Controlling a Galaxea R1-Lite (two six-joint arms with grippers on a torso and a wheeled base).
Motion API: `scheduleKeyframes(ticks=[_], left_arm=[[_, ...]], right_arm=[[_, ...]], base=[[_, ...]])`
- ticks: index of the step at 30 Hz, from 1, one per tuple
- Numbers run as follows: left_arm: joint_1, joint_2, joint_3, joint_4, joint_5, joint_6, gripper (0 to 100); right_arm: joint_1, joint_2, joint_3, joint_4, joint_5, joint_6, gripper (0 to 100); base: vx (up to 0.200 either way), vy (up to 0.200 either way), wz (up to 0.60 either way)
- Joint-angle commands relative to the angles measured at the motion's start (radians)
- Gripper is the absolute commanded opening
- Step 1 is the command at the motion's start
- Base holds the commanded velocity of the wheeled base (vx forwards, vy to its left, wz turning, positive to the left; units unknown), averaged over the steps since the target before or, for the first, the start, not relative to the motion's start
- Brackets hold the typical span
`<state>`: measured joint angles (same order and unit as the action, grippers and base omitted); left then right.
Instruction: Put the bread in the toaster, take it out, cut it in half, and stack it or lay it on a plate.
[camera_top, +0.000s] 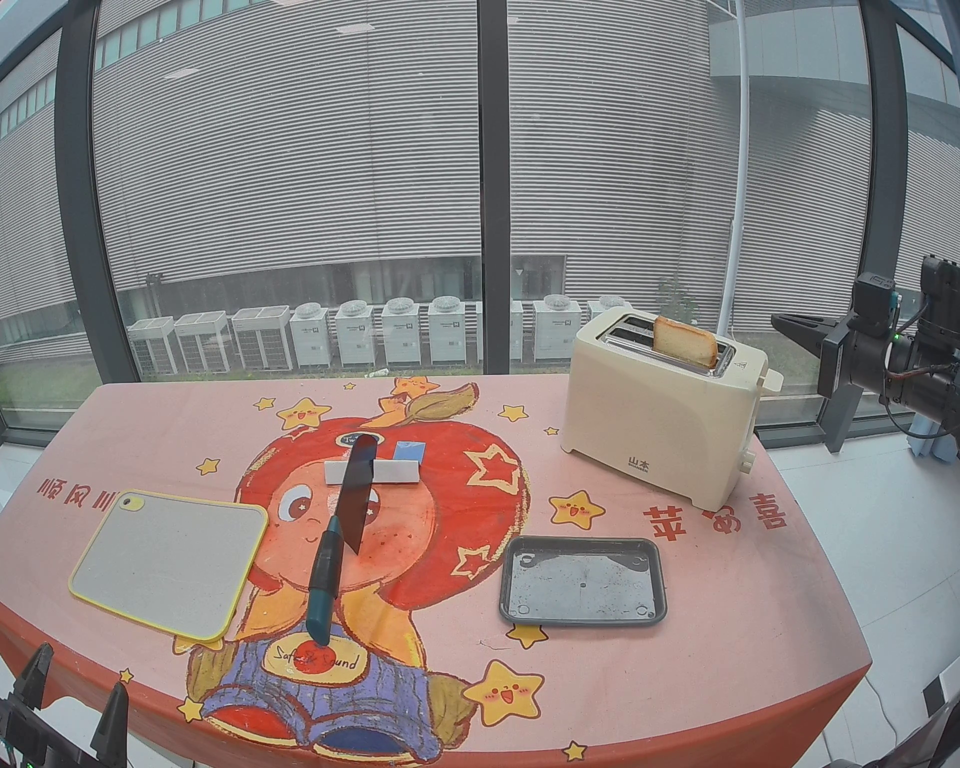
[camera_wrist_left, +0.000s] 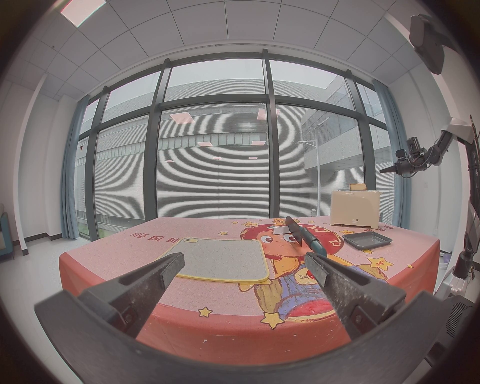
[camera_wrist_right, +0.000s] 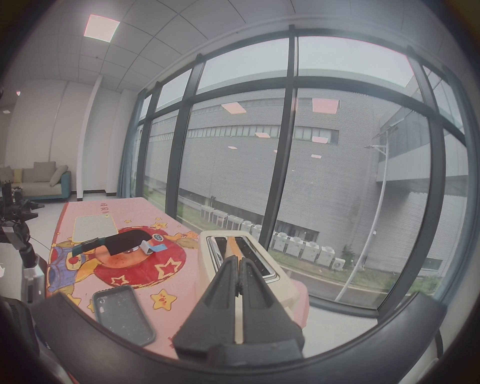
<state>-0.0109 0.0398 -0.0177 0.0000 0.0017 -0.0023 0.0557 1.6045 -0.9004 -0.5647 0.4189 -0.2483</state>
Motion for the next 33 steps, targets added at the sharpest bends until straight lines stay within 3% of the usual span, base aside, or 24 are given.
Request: scheduleKeyframes(ticks=[1, 3, 5, 9, 12, 19, 28, 33], left_arm=[[0.0, 0.002, 0.018, 0.0, 0.0, -0.001, 100], [0.0, 0.002, 0.018, 0.0, 0.001, -0.001, 100], [0.0, 0.0, 0.018, 0.0, 0.0, -0.001, 100], [0.0, 0.0, 0.018, 0.0, 0.0, -0.001, 100], [0.0, 0.0, 0.018, 0.0, 0.0, -0.001, 100], [0.0, 0.0, 0.018, 0.0, 0.001, -0.001, 100], [0.0, 0.0, 0.018, 0.0, 0.001, -0.001, 100], [0.0, 0.0, 0.018, 0.0, 0.0, -0.001, 100]], right_arm=[[-0.001, -0.005, 0.063, -0.087, -0.085, 0.009, 0], [-0.004, -0.005, 0.067, -0.107, -0.097, 0.017, 0], [-0.007, -0.005, 0.081, -0.144, -0.111, 0.11, 0], [-0.007, -0.012, 0.112, -0.215, -0.106, 0.207, 0], [-0.01, -0.017, 0.167, -0.279, -0.108, 0.228, 0], [0.033, 0.017, 0.216, -0.325, -0.112, 0.216, 0], [0.027, 0.035, 0.21, -0.328, -0.112, 0.219, 0], [-0.011, 0.088, 0.202, -0.33, -0.109, 0.219, 0]], base=[[0.0, 0.0, 0.0], [0.0, 0.0, 0.0], [0.0, 0.0, 0.0], [0.0, 0.0, 0.0], [0.0, 0.0, 0.0], [0.0, 0.0, 0.0], [0.0, 0.0, 0.0], [0.0, 0.0, 0.0]])
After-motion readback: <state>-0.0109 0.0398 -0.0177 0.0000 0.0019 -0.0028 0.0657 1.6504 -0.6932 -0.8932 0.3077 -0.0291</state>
